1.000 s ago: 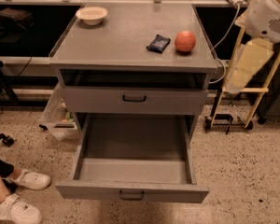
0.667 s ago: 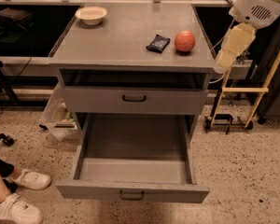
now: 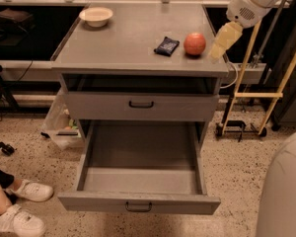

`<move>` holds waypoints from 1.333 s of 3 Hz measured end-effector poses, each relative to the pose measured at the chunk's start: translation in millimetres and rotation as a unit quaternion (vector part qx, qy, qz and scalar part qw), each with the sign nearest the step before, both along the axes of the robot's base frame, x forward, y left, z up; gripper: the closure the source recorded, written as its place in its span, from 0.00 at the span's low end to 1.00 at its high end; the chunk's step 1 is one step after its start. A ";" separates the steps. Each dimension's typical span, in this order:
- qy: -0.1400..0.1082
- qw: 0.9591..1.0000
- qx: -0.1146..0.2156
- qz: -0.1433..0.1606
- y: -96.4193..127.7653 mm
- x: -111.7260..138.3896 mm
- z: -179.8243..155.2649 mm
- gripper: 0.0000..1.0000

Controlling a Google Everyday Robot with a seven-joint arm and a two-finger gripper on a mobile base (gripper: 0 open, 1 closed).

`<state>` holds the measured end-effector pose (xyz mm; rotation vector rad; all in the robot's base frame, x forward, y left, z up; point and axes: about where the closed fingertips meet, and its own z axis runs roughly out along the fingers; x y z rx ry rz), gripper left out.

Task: Place apple into middle drawer

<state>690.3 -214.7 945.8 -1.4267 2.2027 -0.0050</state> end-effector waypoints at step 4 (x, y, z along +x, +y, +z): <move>-0.086 0.953 0.289 -0.022 61.0 117.6 -20.8 0.00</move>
Offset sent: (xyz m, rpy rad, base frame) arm 0.0451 0.0267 -0.0235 0.5939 -0.1853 -0.0071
